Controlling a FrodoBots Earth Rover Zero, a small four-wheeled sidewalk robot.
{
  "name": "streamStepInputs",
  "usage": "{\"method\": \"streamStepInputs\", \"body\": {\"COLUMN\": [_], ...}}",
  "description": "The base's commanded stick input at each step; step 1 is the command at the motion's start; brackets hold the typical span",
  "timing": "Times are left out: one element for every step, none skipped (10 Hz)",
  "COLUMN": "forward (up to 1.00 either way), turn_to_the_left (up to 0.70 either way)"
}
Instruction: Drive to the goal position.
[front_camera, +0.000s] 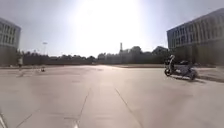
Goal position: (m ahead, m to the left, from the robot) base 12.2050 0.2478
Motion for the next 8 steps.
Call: {"method": "streamStepInputs", "body": {"forward": [1.00,1.00,1.00,1.00,1.00,1.00,1.00,1.00], "turn_to_the_left": [0.00,0.00,0.00,0.00,0.00,0.00,0.00,0.00]}}
